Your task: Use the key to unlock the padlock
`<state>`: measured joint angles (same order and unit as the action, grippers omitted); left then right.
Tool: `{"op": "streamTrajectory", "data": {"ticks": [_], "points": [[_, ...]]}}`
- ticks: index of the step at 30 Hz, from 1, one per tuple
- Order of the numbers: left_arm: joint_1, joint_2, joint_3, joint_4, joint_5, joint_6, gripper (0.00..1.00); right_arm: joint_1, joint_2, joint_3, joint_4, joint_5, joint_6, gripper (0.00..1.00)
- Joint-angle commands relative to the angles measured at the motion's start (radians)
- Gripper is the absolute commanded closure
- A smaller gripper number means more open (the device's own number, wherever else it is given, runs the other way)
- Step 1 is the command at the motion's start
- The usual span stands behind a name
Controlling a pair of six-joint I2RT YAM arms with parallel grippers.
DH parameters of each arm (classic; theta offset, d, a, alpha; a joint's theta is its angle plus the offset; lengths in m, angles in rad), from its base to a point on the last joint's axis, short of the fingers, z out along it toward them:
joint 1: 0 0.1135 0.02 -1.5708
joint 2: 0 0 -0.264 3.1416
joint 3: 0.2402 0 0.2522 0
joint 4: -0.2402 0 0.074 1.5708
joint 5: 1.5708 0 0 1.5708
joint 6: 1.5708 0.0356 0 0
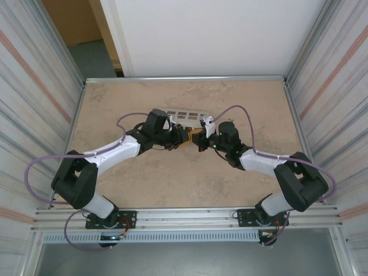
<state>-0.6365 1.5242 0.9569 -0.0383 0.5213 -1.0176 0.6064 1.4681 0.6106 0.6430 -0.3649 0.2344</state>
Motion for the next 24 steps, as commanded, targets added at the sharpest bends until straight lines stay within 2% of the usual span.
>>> {"op": "streamTrajectory", "data": {"ticks": [1, 13, 18, 24], "points": [[-0.035, -0.030, -0.017, 0.044, 0.120, 0.008, 0.79, 0.036, 0.047, -0.008, 0.132, -0.067, 0.017, 1.00], [0.022, -0.157, -0.106, 0.011, 0.087, 0.019, 0.72, 0.072, 0.210, -0.038, 0.142, -0.019, 0.013, 1.00], [0.058, -0.249, -0.178, -0.006, 0.027, 0.018, 0.59, 0.078, 0.220, -0.051, 0.129, 0.001, 0.033, 1.00], [0.064, -0.366, -0.340, 0.134, -0.073, -0.066, 0.49, 0.082, 0.165, -0.035, 0.002, 0.013, 0.088, 1.00]]}}
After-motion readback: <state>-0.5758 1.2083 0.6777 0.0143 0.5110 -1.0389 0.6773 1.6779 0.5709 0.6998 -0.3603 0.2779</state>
